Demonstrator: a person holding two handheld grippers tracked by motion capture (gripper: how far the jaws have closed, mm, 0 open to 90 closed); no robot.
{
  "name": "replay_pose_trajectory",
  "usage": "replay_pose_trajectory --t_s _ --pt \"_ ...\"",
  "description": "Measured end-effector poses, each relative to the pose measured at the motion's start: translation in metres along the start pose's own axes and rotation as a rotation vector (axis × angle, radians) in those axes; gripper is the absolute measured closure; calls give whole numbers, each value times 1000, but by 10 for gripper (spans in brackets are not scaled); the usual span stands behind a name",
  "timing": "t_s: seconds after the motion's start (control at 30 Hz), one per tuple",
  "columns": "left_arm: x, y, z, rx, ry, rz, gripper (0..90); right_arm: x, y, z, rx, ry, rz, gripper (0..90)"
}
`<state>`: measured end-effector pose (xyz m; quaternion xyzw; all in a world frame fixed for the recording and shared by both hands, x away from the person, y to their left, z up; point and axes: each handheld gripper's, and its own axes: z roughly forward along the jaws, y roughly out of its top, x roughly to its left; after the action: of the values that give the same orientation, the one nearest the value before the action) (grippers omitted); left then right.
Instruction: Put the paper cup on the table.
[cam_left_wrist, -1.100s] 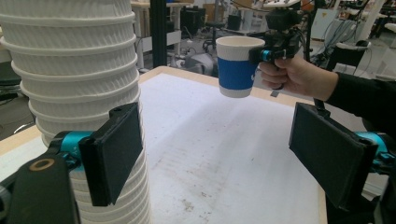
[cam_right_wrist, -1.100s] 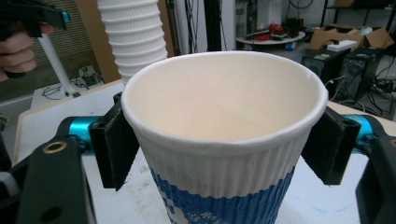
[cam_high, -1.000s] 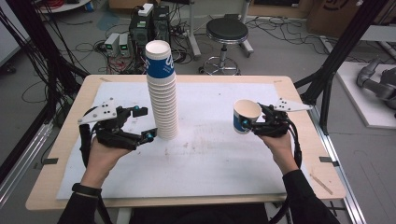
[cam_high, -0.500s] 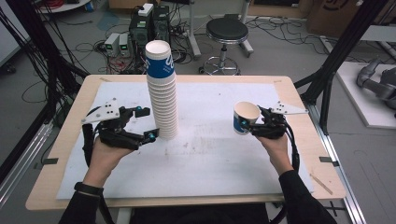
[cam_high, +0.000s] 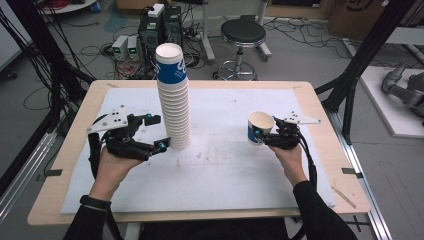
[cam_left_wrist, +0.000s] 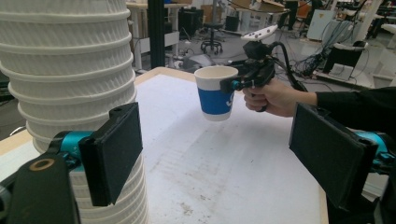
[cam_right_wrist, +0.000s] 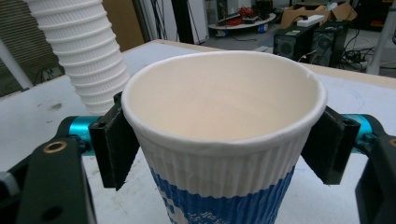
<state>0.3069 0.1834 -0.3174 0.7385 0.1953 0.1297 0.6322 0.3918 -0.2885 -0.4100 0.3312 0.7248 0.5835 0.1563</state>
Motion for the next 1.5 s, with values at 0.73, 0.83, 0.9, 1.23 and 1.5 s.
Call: replay_pose_trajectory --t_s 0.73,0.83,0.9,1.23,1.5 --pt "-1 -2 3 2 -2 4 172 -10 -17 30 47 -34 4 229" --pt "-1 -2 2 3 1 5 172 -8 -18 33 65 -44 -22 227" --pt "-1 -2 2 4 5 9 172 -8 -19 33 71 -52 -26 227" --pt "-1 -1 3 5 -1 10 172 -8 -18 31 91 -60 -16 198" --pt "-1 0 3 2 -1 14 174 -6 -17 29 121 -72 -8 178"
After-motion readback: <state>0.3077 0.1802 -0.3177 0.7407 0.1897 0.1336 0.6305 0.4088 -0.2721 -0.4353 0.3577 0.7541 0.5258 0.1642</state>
